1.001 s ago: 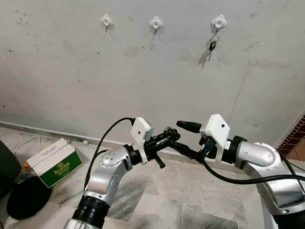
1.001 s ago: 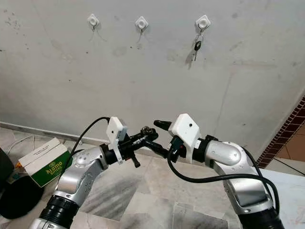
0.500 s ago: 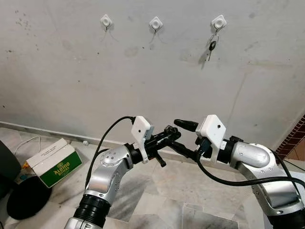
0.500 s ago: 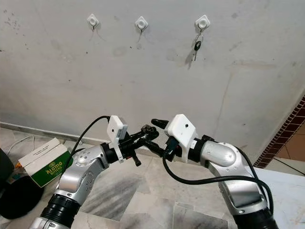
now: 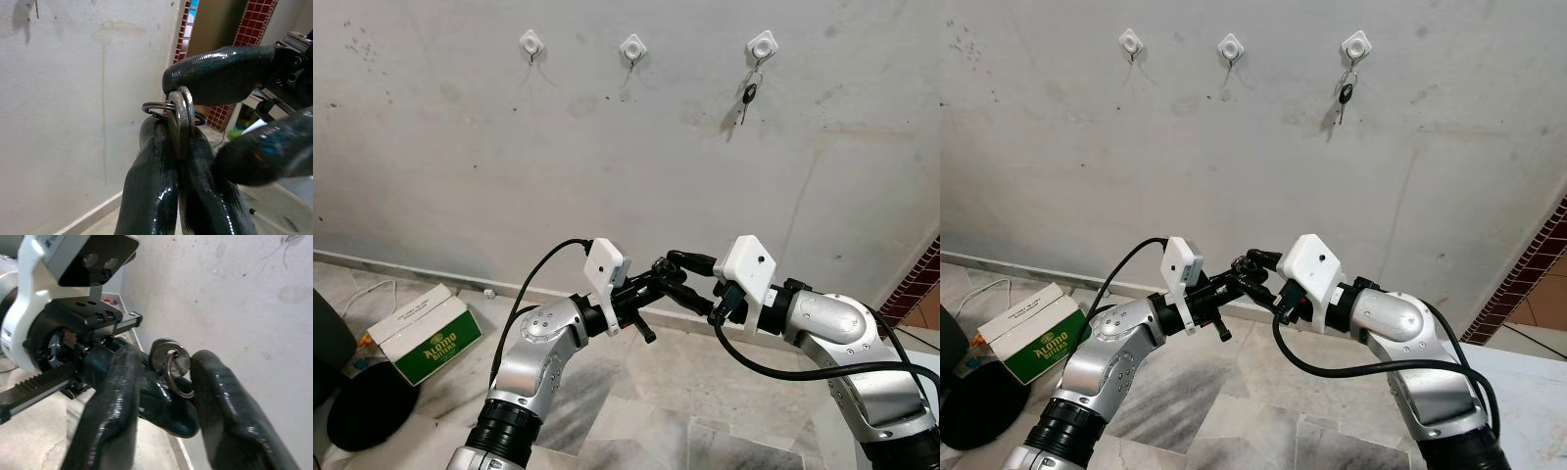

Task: Hang keys on a hook

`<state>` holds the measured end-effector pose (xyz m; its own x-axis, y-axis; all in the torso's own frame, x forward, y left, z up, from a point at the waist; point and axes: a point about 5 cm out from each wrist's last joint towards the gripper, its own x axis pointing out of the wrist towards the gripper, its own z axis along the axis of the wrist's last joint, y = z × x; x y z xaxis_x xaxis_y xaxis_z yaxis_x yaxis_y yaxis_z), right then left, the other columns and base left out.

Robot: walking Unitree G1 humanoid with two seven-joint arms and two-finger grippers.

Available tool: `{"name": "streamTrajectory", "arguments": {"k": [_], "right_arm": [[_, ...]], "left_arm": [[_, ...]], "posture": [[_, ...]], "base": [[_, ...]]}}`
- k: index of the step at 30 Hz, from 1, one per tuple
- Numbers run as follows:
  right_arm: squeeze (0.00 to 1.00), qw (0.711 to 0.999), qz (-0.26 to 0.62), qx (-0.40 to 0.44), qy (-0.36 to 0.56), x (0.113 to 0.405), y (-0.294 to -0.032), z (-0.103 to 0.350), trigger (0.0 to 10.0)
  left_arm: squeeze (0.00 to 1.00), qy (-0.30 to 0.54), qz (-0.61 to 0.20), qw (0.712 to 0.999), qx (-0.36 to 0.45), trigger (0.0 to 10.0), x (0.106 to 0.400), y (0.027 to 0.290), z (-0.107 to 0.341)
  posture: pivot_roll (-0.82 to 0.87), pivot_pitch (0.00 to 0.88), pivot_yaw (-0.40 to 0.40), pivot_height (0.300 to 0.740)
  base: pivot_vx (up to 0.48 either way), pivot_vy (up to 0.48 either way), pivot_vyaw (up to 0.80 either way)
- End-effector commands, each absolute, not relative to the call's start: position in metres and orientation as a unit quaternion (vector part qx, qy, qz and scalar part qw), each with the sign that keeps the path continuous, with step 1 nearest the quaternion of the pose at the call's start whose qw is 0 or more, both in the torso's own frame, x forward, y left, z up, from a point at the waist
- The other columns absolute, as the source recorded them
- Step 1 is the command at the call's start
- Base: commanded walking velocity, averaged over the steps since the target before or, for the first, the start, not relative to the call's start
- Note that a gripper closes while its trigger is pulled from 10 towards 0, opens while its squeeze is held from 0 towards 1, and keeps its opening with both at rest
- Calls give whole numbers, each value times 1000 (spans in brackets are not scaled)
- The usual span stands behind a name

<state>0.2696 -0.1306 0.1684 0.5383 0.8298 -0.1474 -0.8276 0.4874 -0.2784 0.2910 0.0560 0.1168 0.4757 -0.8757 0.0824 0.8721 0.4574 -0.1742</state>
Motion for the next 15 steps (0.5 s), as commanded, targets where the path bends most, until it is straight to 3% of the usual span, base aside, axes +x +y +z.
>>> {"name": "streamTrajectory", "arguments": {"k": [1,15], "right_arm": [[0,860,482,-169,-7,271,-129,170,0],[0,864,466,-190,-10,278,-137,172,0]], "left_arm": [[0,10,-506,857,-92,0,293,59,118],[0,10,-506,858,-91,0,293,60,118]], "posture": [[-72,0,101,740],[-71,0,102,740]], "base": [[0,0,0],[0,0,0]]}}
